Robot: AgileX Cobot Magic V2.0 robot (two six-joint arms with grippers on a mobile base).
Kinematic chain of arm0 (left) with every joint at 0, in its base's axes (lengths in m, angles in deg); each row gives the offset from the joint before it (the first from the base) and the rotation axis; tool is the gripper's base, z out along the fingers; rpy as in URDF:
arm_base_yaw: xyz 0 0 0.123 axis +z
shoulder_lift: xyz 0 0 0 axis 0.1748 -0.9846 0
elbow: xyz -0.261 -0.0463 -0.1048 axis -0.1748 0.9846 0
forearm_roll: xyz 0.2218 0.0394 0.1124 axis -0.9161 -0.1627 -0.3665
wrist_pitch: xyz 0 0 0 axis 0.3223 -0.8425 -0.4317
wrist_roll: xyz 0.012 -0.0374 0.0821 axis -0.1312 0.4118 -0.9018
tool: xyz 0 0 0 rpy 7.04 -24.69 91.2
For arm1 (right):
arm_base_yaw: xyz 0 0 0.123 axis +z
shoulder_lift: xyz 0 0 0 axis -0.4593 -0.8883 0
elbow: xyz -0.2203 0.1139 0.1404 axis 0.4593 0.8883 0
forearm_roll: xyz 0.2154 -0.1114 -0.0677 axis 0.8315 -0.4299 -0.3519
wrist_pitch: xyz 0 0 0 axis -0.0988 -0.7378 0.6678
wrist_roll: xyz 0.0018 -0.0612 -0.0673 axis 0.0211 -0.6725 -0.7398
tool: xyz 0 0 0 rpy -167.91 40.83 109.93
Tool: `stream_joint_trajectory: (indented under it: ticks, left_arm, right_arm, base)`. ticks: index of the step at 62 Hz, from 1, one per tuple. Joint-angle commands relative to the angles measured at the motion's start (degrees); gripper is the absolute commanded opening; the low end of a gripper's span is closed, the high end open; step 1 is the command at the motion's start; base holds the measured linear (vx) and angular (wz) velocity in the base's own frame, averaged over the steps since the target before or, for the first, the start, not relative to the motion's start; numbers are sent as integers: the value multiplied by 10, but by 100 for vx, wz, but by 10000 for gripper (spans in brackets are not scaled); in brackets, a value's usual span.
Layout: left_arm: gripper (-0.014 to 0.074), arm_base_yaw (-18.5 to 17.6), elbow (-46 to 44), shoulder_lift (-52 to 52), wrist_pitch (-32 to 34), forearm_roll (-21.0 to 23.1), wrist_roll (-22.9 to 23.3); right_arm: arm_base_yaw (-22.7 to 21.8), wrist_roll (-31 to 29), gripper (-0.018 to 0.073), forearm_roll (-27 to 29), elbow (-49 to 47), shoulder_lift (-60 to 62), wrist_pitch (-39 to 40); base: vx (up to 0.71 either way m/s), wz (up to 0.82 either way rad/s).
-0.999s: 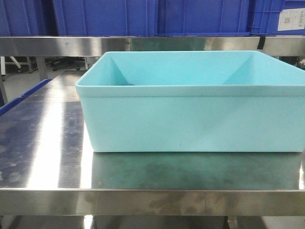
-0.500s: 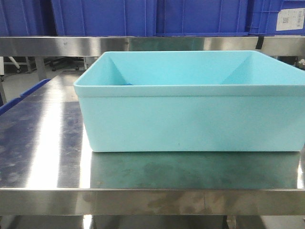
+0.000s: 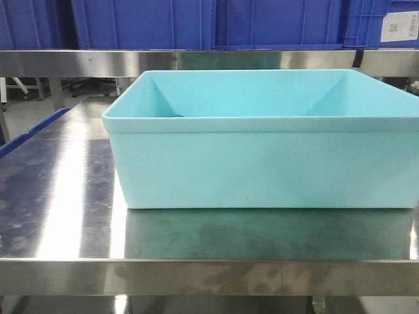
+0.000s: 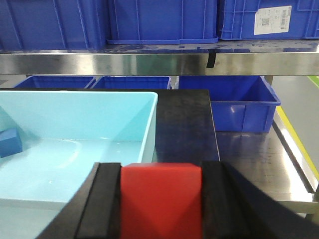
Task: Pick red cube and place on left shelf
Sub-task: 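Hold the red cube raised in the right gripper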
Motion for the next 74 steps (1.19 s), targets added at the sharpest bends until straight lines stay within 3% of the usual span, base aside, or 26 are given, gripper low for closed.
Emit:
stream_joint_trajectory:
  ticks: [1,74]
  left_arm:
    - [106,-3,13,0,52,3,0]
    - [106,-3,13,0,52,3,0]
  right_arm:
    - [-3,-4,57,-8,-16,-2,51]
    - [-3,-4,57,-8,-16,-2,51]
  base:
    - [0,0]
    - [0,0]
